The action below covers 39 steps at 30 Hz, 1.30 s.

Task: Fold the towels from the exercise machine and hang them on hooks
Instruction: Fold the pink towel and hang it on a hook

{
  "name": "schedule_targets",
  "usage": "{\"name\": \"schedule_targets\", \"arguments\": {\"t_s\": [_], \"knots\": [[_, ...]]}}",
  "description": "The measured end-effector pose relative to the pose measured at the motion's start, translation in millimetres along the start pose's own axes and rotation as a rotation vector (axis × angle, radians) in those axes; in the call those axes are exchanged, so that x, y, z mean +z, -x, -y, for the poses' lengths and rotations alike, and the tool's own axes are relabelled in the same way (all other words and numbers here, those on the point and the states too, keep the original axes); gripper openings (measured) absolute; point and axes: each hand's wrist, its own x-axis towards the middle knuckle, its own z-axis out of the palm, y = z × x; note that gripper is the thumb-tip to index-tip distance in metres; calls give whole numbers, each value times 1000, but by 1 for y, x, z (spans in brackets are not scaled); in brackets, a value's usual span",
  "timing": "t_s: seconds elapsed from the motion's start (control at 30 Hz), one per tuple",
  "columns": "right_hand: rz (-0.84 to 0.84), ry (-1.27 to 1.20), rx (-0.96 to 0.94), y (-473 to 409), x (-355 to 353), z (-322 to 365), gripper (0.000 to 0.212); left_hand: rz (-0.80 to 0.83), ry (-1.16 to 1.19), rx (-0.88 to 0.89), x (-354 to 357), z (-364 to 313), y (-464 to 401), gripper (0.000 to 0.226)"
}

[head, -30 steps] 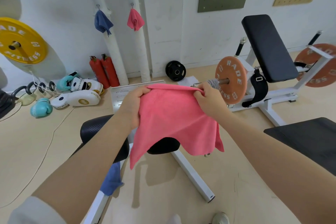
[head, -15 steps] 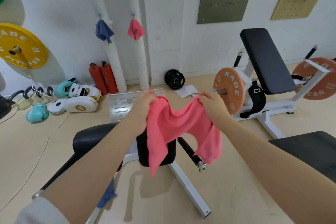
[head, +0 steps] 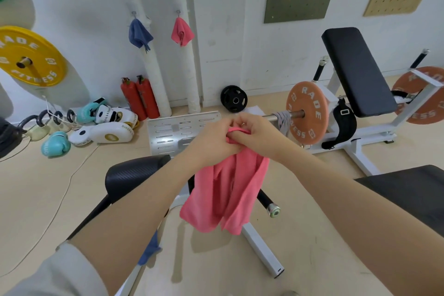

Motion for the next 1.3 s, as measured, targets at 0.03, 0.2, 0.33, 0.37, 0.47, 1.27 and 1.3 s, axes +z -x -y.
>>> {"name": "schedule_targets", "arguments": {"t_s": [0.03,0.2,0.33,0.37,0.47,1.27,1.3], "knots": [[-3,-29,-4,0,0,1,17,-62,-39,10,-4,2,2,22],[101,12,13,3,-3,1,10,-479,13,40,-31,14,11,20],[65,77,85,3,5,-9,16,-587,187,-14,-36,27,22,23],[57,78,109,3,6,-15,17,-649,232,-53,-38,33,25,22],[33,95,162,7,11,-29,23,-757,262,-202,-41,59,37,20],[61,225,56,32,-20,-31,26,-83,455,-183,15,37,31,15],[73,227,68,35,-28,-36,29,-112,489,-195,17,36,29,17]]}}
